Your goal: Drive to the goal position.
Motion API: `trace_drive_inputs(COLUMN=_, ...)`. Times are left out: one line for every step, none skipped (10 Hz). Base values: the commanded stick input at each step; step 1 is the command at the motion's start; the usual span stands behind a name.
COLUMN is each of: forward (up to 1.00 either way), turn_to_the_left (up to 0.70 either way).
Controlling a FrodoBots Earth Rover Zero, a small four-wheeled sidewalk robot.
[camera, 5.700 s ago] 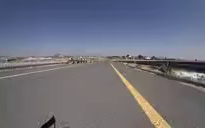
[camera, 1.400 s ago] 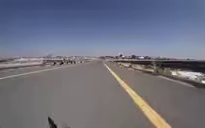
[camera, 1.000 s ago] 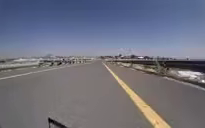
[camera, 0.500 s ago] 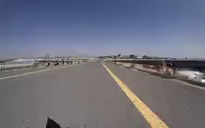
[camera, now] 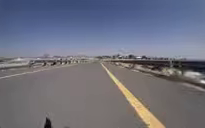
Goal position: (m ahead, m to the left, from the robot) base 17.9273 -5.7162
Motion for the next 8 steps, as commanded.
trace_drive_inputs(forward=1.00, turn_to_the_left=0.00)
trace_drive_inputs(forward=1.00, turn_to_the_left=0.00)
trace_drive_inputs(forward=1.00, turn_to_the_left=0.00)
trace_drive_inputs(forward=1.00, turn_to_the_left=0.27)
trace_drive_inputs(forward=1.00, turn_to_the_left=0.27)
trace_drive_inputs(forward=1.00, turn_to_the_left=0.00)
trace_drive_inputs(forward=1.00, turn_to_the_left=0.00)
trace_drive_inputs(forward=1.00, turn_to_the_left=0.00)
